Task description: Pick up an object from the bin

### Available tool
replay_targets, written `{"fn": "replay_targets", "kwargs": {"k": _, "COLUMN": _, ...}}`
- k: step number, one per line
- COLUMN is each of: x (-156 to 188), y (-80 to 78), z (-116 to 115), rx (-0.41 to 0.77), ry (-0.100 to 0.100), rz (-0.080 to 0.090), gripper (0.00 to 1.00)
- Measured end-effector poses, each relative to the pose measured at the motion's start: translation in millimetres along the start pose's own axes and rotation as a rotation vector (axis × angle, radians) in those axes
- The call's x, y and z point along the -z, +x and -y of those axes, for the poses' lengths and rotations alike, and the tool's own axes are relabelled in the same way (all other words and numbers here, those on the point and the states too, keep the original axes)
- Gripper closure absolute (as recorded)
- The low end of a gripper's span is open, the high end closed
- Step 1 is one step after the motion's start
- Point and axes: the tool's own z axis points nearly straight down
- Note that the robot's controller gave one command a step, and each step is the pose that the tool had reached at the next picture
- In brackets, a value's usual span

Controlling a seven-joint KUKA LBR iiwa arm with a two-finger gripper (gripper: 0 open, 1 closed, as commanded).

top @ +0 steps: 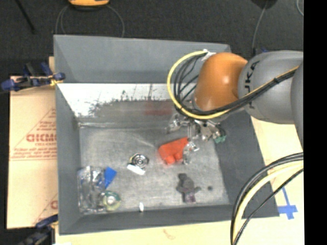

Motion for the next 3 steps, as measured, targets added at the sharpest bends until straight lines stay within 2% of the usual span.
{"fn": "replay_targets", "kwargs": {"k": 1, "x": -30.7, "y": -2.6, "z": 3.8, "rx": -0.043, "ry": -0.004, "rz": 0.001, "gripper": 0.00}}
{"fn": "replay_targets", "kwargs": {"k": 2, "x": -28.1, "y": -4.7, "z": 4.8, "rx": -0.042, "ry": -0.003, "rz": 0.001, "gripper": 0.00}}
{"fn": "replay_targets", "kwargs": {"k": 3, "x": -25.7, "y": -6.8, "z": 5.6, "rx": -0.043, "ry": 0.000, "rz": 0.007, "gripper": 1.00}}
